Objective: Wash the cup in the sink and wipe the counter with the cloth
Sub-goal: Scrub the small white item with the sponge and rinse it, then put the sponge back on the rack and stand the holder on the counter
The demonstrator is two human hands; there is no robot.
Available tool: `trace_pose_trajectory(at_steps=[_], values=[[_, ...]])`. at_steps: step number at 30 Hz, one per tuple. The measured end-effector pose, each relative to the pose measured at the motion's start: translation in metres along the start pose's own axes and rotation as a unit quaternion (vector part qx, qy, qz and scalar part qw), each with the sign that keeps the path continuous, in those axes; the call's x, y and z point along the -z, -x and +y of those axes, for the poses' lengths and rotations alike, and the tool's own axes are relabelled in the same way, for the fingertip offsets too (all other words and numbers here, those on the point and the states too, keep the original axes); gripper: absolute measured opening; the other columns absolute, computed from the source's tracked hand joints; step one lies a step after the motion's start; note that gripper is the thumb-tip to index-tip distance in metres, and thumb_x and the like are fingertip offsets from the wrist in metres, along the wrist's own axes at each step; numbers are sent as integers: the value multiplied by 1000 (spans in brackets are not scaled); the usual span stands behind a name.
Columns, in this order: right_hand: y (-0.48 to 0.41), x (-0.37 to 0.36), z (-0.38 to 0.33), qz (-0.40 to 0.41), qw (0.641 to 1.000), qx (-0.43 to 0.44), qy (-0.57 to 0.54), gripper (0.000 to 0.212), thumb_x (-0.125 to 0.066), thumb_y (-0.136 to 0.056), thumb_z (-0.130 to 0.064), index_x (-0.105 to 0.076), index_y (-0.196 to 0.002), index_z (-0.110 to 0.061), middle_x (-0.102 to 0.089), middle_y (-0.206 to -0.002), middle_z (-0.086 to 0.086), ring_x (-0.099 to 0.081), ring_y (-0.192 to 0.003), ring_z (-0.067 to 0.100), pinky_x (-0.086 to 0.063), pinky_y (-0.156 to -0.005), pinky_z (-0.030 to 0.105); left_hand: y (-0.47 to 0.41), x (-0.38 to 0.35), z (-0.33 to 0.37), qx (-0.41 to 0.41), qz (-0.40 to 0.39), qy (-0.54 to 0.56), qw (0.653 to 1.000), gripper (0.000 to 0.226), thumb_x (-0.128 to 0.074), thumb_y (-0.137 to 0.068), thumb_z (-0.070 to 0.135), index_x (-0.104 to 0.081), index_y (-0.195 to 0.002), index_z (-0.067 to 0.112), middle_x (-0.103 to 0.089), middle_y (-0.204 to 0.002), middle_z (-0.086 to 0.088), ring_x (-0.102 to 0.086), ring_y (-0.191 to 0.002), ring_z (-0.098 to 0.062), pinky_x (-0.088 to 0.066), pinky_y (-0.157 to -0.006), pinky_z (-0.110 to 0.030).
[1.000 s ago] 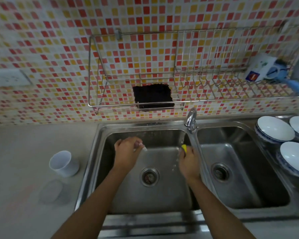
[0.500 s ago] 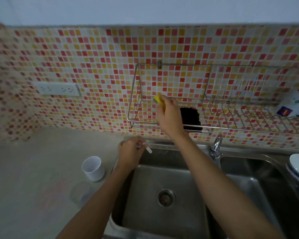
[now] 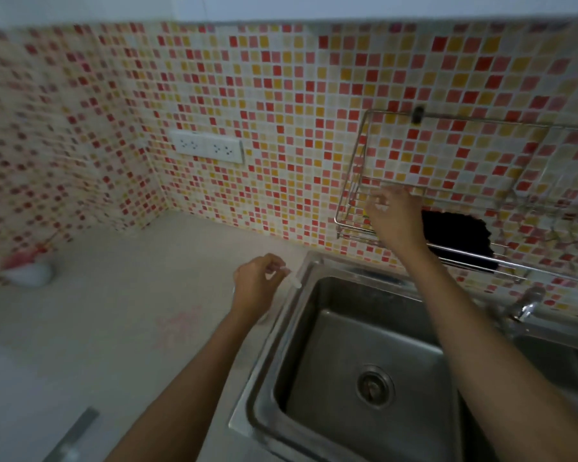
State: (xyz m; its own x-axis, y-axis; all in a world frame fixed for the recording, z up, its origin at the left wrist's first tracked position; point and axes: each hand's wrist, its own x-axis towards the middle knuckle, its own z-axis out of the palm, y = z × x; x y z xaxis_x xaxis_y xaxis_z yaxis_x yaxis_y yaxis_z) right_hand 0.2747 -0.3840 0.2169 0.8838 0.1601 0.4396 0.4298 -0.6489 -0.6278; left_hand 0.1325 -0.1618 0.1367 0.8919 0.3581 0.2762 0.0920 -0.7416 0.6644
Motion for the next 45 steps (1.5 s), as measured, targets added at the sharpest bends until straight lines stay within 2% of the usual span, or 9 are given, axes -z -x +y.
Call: trace_pose_trajectory(at_steps=[5, 11, 14, 19, 24, 28, 37, 40, 45], values=[[69, -41, -47, 79, 984, 90, -136, 26, -62, -89, -13, -64, -114, -10, -59, -116, 0, -57, -107, 13, -49, -94, 28, -15, 31, -58, 25, -9, -44, 999, 13, -69, -86, 30, -72, -89, 17, -74, -84, -1, -68, -80, -17, -52, -80, -33], [123, -160, -38, -225, 965, -75, -109, 93, -78, -77, -28, -21, -150, -22, -28, -155, 0, -29, -141, 17, -30, -114, 38, -34, 30, -118, 17, -85, -83, 993, 19, -63, -84, 36, -70, -89, 19, -73, -78, 0, -69, -77, -22, -49, -85, -43], [140, -209, -35, -290, 941, -121, -124, 107, -80, -72, -41, -12, -152, -21, -18, -159, 1, -22, -144, 20, -26, -115, 40, -42, 20, -141, 6, -108, -77, 991, 21, -60, -83, 39, -69, -87, 21, -73, -79, 0, -69, -77, -22, -48, -87, -44], [144, -252, -38, -283, 936, -123, -171, 78, -84, -65, -39, -42, -130, -33, -53, -128, -9, -53, -120, 10, -47, -98, 32, -44, 8, -163, -8, -139, -53, 989, 19, -59, -83, 40, -69, -89, 25, -75, -83, 2, -69, -81, -19, -43, -93, -44], [147, -269, -39, -266, 928, -138, -219, 59, -80, -71, -43, -48, -119, -46, -55, -115, -38, -55, -110, -9, -44, -88, 9, -49, 2, -177, -24, -147, -31, 988, 14, -62, -89, 37, -69, -92, 25, -75, -87, 3, -68, -82, -17, -38, -96, -40], [147, -282, -33, -270, 922, -169, -218, 75, -81, -67, -52, -43, -131, -39, -56, -126, -21, -55, -116, 2, -47, -99, 29, -51, -4, -183, -45, -144, -39, 988, 15, -62, -90, 35, -69, -94, 23, -75, -86, 1, -68, -80, -19, -40, -93, -37], [136, -283, -38, -229, 924, -201, -232, 81, -89, -59, -4, -44, -123, -25, -57, -117, -8, -59, -103, -5, -51, -85, 14, -66, -11, -162, -103, -206, -74, 970, 22, -64, -87, 24, -73, -106, 19, -75, -100, -5, -68, -93, -28, -43, -94, -32], [132, -261, -41, -218, 929, -197, -224, 85, -90, -54, -18, -45, -125, -28, -56, -123, -4, -58, -110, 9, -50, -92, 27, -51, 5, -173, -77, -181, 25, 980, 40, -56, -85, 7, -63, -125, 11, -67, -122, -13, -63, -109, -32, -44, -102, -36], [137, -198, -43, -331, 932, -143, -33, 93, -86, -63, -27, -35, -141, -36, -33, -125, -3, -44, -113, 12, -37, -93, 23, 16, 43, -205, 16, -240, 97, 966, 75, -54, -73, -6, -41, -143, 16, -45, -142, -4, -41, -130, -21, -31, -111, -27]])
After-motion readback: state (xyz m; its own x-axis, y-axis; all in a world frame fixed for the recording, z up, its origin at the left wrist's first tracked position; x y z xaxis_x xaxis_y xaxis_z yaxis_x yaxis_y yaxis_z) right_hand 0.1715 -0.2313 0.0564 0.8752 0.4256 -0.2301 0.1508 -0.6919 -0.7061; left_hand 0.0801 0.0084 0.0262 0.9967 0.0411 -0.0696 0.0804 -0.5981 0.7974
